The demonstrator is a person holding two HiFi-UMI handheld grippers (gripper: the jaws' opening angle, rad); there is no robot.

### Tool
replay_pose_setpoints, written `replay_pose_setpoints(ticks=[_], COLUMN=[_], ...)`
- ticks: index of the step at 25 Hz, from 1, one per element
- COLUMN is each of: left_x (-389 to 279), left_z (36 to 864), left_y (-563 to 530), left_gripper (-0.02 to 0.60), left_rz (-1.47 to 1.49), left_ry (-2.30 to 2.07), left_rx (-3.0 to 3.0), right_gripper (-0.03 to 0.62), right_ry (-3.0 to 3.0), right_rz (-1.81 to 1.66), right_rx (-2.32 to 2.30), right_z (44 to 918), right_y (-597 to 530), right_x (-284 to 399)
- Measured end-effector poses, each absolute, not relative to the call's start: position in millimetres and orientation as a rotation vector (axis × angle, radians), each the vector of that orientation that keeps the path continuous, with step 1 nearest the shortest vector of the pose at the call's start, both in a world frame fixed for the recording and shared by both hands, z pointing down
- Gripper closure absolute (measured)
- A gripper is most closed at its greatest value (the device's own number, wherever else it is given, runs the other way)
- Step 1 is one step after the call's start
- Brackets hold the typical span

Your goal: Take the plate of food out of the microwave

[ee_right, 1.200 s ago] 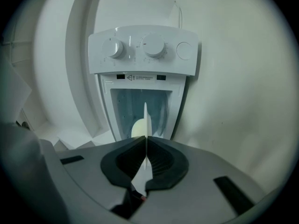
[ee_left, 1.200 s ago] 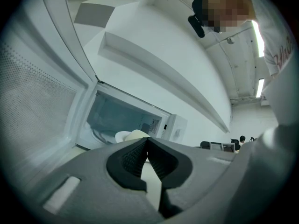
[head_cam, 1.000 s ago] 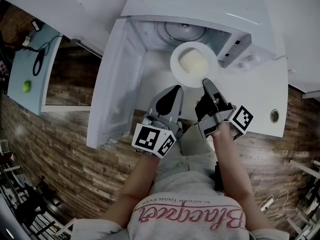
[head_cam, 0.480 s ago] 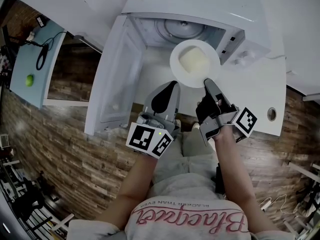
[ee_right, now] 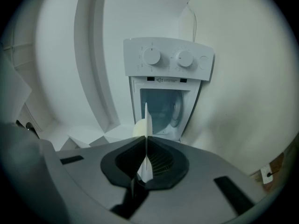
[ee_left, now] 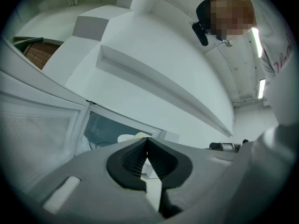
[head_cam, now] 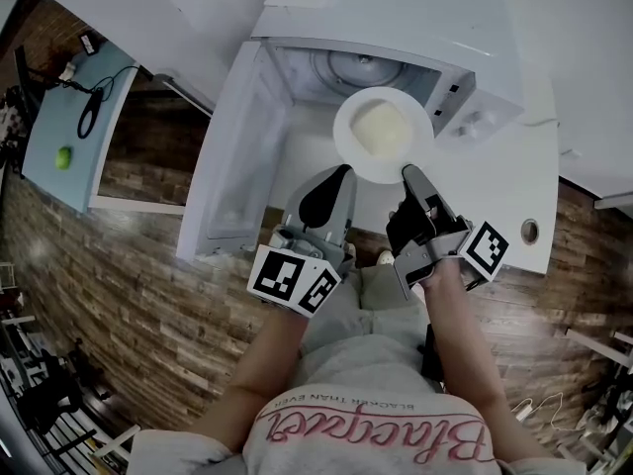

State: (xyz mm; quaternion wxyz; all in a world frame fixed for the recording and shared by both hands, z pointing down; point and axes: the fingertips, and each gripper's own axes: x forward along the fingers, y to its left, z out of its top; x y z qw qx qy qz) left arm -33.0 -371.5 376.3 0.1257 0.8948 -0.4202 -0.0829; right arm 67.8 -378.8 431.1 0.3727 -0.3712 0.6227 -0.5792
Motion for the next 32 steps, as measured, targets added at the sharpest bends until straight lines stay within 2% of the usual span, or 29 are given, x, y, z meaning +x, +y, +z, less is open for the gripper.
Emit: replay_pose_setpoints(ticks=[32], left_x=[-1.8], left_z=[269.9], left_y=[-394.3], left_gripper=[0.575], left_rz=[-0.392], left_ry=[-1.212], left_rx=[2.78], right_gripper=[0.574], right_ry=[1.668], right_rz=[-1.366], right_rx=[-0.948], right_z=[330.0], right_y=[-419.9], right_x=[89.4])
